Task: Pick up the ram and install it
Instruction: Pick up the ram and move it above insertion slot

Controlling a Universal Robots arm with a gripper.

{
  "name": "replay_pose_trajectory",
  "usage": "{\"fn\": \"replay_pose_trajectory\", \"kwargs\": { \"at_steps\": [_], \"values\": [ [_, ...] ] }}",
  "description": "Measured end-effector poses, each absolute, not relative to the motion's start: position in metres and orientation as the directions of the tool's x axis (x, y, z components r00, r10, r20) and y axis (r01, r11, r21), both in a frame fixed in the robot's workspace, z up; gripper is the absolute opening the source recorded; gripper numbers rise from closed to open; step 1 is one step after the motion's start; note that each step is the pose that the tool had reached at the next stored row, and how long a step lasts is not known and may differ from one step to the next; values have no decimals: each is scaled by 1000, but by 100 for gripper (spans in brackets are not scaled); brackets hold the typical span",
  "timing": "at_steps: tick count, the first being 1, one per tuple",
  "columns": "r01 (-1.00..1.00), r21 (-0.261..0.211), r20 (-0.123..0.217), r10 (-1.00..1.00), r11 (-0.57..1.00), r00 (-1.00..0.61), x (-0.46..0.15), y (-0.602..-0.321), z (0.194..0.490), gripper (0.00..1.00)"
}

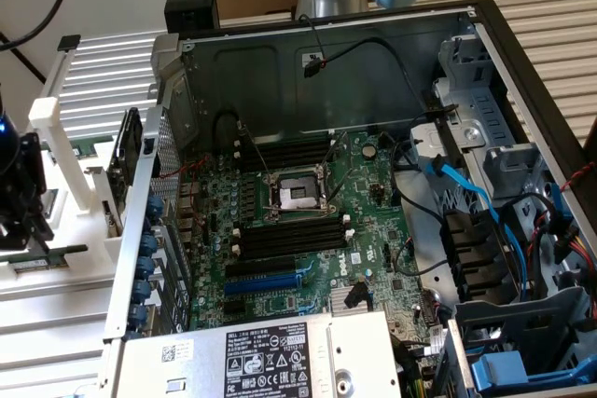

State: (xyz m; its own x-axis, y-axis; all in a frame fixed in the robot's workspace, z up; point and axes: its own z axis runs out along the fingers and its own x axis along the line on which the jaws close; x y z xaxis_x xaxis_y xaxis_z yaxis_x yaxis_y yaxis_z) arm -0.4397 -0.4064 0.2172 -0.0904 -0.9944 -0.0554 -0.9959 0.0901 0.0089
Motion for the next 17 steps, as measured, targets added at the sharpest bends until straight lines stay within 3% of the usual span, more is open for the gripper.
{"fn": "replay_pose_trajectory", "kwargs": {
  "at_steps": [17],
  "values": [
    [-999, 8, -37, -998, 41, -41, -440, -401, 211, 24]
  ]
}}
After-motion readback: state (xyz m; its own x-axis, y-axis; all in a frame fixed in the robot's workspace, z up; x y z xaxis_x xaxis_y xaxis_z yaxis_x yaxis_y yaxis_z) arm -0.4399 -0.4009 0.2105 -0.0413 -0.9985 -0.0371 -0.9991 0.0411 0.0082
